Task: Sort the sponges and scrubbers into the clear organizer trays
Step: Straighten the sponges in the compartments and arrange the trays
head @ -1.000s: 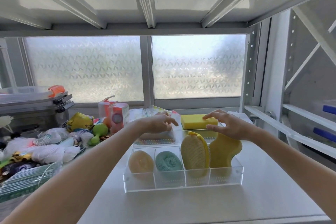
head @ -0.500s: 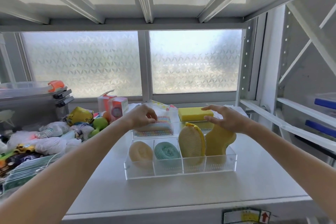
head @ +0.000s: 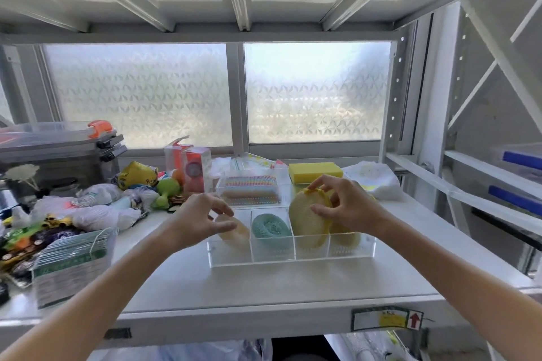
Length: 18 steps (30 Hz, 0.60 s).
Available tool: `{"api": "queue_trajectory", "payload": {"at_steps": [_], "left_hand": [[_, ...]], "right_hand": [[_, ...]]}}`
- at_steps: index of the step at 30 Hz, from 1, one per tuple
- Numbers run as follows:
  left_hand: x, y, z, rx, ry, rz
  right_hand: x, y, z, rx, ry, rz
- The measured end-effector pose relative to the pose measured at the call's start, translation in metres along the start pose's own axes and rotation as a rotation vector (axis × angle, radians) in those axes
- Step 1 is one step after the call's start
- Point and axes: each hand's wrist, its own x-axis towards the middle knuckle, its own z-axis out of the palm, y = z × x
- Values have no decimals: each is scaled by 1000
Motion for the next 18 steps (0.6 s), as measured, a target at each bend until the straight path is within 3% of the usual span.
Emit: {"api": "queue_trajectory", "payload": {"at_steps": [12, 18], "left_hand": [[-2, -2, -2, -106, -38, -31], [-9, 4, -5, -4, -86, -20]], "right_hand": [[-5, -5, 1, -79, 15, 7], [-14, -5, 4, -83, 2, -41]]}}
